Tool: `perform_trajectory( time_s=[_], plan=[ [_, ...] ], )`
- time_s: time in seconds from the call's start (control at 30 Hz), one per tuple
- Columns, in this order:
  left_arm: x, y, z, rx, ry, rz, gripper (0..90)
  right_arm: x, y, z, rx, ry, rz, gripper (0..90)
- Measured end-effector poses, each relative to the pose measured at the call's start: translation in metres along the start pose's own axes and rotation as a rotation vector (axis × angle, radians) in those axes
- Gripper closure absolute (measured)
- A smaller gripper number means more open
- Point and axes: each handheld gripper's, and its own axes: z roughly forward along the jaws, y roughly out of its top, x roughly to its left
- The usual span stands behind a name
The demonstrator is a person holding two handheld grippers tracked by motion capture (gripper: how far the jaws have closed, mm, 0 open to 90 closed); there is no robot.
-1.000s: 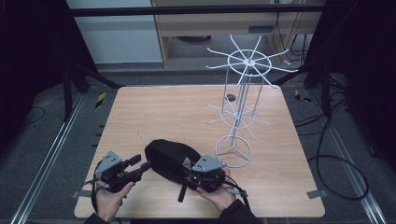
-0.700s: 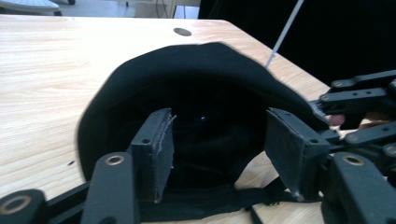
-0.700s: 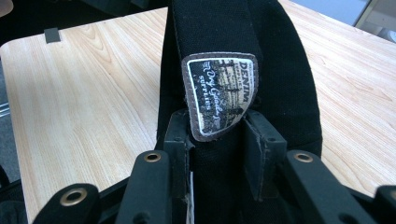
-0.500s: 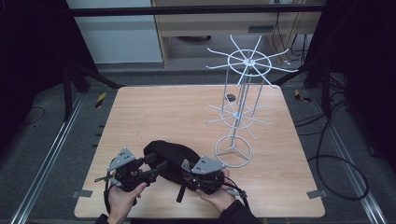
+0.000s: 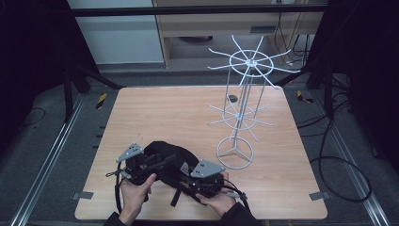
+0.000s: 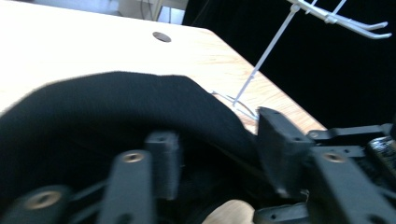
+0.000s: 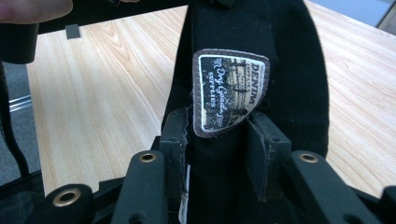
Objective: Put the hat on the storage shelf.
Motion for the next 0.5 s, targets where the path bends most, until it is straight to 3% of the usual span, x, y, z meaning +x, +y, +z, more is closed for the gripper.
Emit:
perform_trajectory(
  time_s=[0.2,0.33,0.4,0.5],
  plan=[
    [-0.001,0.005,-0.006,-0.004,-0.024,0.004,71.6,-0.001,0.003,-0.005,-0.019,0.028,0.02,51.3],
    [-0.001,0.007,-0.011,-0.012,-0.031,0.016,78.1,-0.004,0.01,-0.018,-0.09,0.048,0.04,45.6],
    [-0.002,0.008,-0.013,-0.01,-0.033,0.039,79.9,-0.008,0.015,-0.029,-0.135,0.038,0.044,45.2],
    [-0.005,0.009,-0.014,0.001,-0.038,0.071,80.8,-0.016,0.016,-0.037,-0.155,0.001,0.054,45.7]
  ],
)
